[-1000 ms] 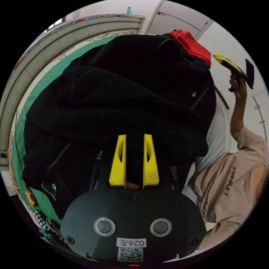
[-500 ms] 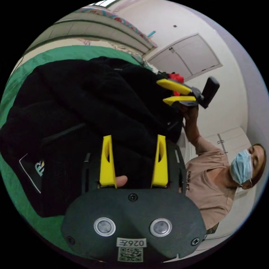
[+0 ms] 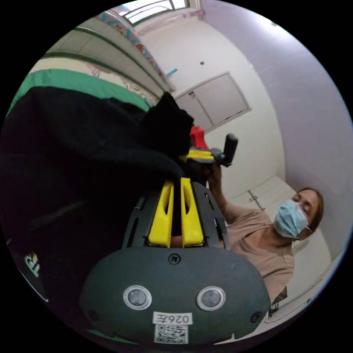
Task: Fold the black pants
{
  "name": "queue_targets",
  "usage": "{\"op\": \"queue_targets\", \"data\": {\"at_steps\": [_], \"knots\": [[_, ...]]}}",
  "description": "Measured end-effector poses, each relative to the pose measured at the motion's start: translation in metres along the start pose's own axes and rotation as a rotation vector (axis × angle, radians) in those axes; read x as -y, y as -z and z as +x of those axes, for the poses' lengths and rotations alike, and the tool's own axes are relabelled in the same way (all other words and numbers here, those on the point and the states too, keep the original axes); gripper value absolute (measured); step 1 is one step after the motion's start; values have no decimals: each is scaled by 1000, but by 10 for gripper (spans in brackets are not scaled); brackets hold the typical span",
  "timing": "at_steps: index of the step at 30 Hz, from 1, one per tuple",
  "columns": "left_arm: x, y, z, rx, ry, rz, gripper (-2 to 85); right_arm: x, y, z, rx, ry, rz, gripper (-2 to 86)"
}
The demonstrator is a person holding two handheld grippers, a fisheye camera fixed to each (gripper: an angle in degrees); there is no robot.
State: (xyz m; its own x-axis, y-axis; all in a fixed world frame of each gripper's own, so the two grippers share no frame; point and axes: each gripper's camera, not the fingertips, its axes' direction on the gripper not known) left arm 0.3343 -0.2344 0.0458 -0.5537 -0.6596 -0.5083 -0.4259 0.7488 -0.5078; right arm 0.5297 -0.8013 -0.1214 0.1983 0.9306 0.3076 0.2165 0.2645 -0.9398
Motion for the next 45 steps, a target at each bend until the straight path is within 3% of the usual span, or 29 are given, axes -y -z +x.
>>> {"op": "queue_targets", "data": {"at_steps": [2,8,12,17,21,26,30,32,36,42,45], "knots": [[16,20,8,31,-36,36,15,-18,13,21,170,13,72,-15],[113,58,45,91,-232,44,11,-34,12,43,405,128,83,-16],[159,44,66,109,-295,-237,11,-41,16,48,406,219,72,-16],[129,61,75,190,-305,-287,13,-61,22,111,436,-37,179,-16],[86,99,59,59,-228,-177,16,-78,46,129,520,-49,308,-16],[41,109,50,-43,-162,-195,33,-101,71,145,596,-115,525,-16],[29,103,49,89,-94,-178,119,-95,77,133,592,-8,488,-16],[34,98,42,108,-39,-209,119,-86,69,120,559,36,417,-16],[46,128,41,129,-15,-51,6,-80,65,114,554,48,376,-16],[54,187,40,88,0,196,-5,-78,63,121,693,159,314,-16],[82,208,39,62,9,306,-3,-69,58,91,764,380,208,-15]]}}
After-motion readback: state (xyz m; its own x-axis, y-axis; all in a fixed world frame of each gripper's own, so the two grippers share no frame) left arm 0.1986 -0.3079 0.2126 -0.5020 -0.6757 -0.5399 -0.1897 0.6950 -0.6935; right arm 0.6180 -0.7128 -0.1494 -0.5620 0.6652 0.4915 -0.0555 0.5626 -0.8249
